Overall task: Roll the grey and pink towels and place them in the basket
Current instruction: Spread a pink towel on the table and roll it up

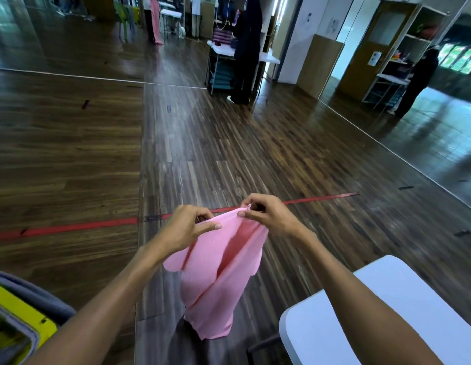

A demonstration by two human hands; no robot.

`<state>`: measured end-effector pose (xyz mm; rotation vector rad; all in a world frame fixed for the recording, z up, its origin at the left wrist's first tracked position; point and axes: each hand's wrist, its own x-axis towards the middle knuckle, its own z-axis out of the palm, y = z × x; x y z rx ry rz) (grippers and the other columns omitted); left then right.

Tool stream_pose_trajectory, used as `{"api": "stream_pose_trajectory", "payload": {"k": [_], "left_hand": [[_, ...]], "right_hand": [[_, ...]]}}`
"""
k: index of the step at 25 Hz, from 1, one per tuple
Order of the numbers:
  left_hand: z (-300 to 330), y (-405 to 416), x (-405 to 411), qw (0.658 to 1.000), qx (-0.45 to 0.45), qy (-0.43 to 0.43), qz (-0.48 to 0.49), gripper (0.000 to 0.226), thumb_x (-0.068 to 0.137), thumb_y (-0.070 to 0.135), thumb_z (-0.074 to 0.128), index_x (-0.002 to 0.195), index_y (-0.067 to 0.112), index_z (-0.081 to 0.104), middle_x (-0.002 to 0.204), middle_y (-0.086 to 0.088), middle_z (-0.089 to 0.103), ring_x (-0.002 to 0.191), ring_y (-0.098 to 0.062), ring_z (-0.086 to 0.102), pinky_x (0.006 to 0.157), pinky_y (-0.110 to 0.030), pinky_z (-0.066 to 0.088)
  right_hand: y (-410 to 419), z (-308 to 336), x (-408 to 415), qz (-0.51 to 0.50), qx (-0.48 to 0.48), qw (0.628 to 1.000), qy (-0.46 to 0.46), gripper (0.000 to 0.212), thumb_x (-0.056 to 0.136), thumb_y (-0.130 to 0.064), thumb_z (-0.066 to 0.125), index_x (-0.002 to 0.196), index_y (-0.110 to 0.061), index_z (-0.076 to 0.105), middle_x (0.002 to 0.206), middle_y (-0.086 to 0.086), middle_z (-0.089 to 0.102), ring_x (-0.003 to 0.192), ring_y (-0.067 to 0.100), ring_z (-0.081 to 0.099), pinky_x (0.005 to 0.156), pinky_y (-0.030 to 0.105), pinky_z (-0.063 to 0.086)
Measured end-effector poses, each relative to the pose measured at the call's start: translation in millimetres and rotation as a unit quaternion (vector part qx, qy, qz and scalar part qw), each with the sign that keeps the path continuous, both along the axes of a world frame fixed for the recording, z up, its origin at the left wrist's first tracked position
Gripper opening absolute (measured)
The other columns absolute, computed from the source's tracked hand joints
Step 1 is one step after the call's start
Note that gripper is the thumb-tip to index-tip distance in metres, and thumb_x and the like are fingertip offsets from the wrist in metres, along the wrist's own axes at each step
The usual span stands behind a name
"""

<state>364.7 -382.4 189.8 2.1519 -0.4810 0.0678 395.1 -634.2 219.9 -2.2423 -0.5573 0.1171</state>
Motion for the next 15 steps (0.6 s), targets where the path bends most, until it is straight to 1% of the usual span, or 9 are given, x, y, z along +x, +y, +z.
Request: {"api": "stream_pose_trajectory", "payload": {"k": [2, 5, 7, 8, 10, 11, 12, 13, 15], "left_hand": [[-9, 19, 1, 0.999, 0.027, 0.02, 0.005, 0.033, 0.075, 0.05, 0.073, 0.071, 0.017, 0.07, 0.064, -0.006, 0.063, 0.055, -0.006, 0.044, 0.056, -0.028, 0.035], [-17, 40, 0, 0.999, 0.033, 0.019, 0.017, 0.045, 0.073, 0.059, 0.068, 0.074, 0.014, 0.072, 0.065, -0.006, 0.064, 0.058, -0.007, 0.047, 0.057, -0.028, 0.038], [-14, 36, 1, 1.0, 0.021, -0.001, 0.011, 0.051, 0.074, 0.065, 0.064, 0.073, 0.014, 0.071, 0.063, -0.007, 0.06, 0.057, -0.009, 0.042, 0.058, -0.031, 0.038], [-9, 29, 1, 1.0, 0.015, -0.014, 0.001, 0.053, 0.074, 0.065, 0.063, 0.072, 0.013, 0.07, 0.062, -0.01, 0.056, 0.056, -0.009, 0.038, 0.056, -0.032, 0.036], [0, 14, 0, 0.999, 0.005, -0.034, -0.02, 0.047, 0.078, 0.059, 0.066, 0.071, 0.013, 0.068, 0.061, -0.014, 0.049, 0.055, -0.008, 0.031, 0.053, -0.031, 0.03], [4, 8, -1, 0.999, 0.004, -0.041, -0.03, 0.04, 0.08, 0.054, 0.068, 0.071, 0.015, 0.069, 0.059, -0.013, 0.048, 0.055, -0.008, 0.031, 0.052, -0.029, 0.028], [7, 4, -2, 0.998, 0.007, -0.047, -0.034, 0.034, 0.08, 0.05, 0.07, 0.072, 0.017, 0.07, 0.057, -0.01, 0.048, 0.054, -0.008, 0.032, 0.051, -0.028, 0.027], [8, 2, -3, 0.998, 0.011, -0.053, -0.034, 0.029, 0.08, 0.046, 0.071, 0.074, 0.018, 0.072, 0.056, -0.006, 0.049, 0.052, -0.008, 0.034, 0.051, -0.026, 0.028], [7, 4, -5, 0.998, 0.009, -0.056, -0.017, 0.022, 0.082, 0.039, 0.072, 0.079, 0.017, 0.074, 0.055, 0.006, 0.056, 0.052, -0.007, 0.048, 0.051, -0.019, 0.032]], "right_hand": [[-21, 0, 5, -0.055, 0.016, 0.998, -0.011, 0.013, 0.086, -0.025, 0.075, 0.084, -0.016, 0.066, 0.067, -0.006, 0.053, 0.062, 0.005, 0.044, 0.059, 0.026, 0.035], [-29, -9, 5, -0.081, -0.005, 0.996, -0.027, 0.014, 0.085, -0.027, 0.075, 0.086, -0.015, 0.068, 0.066, -0.013, 0.053, 0.06, 0.002, 0.045, 0.06, 0.022, 0.035], [-15, -15, 2, -0.063, -0.057, 0.994, -0.067, 0.016, 0.085, -0.03, 0.075, 0.095, -0.017, 0.07, 0.08, -0.006, 0.052, 0.07, 0.004, 0.048, 0.068, 0.021, 0.038], [-4, -16, 1, -0.043, -0.071, 0.994, -0.076, 0.022, 0.085, -0.03, 0.075, 0.103, -0.019, 0.07, 0.088, -0.003, 0.048, 0.077, 0.003, 0.047, 0.073, 0.017, 0.039], [18, -13, -3, 0.016, -0.079, 0.995, -0.057, 0.036, 0.085, -0.032, 0.074, 0.119, -0.024, 0.066, 0.098, 0.001, 0.041, 0.085, -0.002, 0.044, 0.079, 0.009, 0.037], [28, -12, -5, 0.051, -0.087, 0.994, -0.045, 0.037, 0.087, -0.032, 0.072, 0.122, -0.023, 0.065, 0.101, 0.002, 0.042, 0.087, -0.003, 0.043, 0.079, 0.008, 0.037], [36, -10, -7, 0.086, -0.097, 0.991, -0.042, 0.034, 0.09, -0.032, 0.069, 0.12, -0.019, 0.066, 0.103, 0.003, 0.045, 0.087, -0.005, 0.044, 0.078, 0.008, 0.038], [41, -10, -7, 0.106, -0.103, 0.988, -0.05, 0.029, 0.091, -0.031, 0.067, 0.114, -0.014, 0.069, 0.102, 0.004, 0.049, 0.085, -0.005, 0.046, 0.076, 0.008, 0.037], [39, -13, -4, 0.093, -0.092, 0.989, -0.074, 0.025, 0.091, -0.03, 0.068, 0.095, -0.005, 0.068, 0.093, 0.005, 0.054, 0.077, 0.001, 0.049, 0.07, 0.015, 0.036]]}}
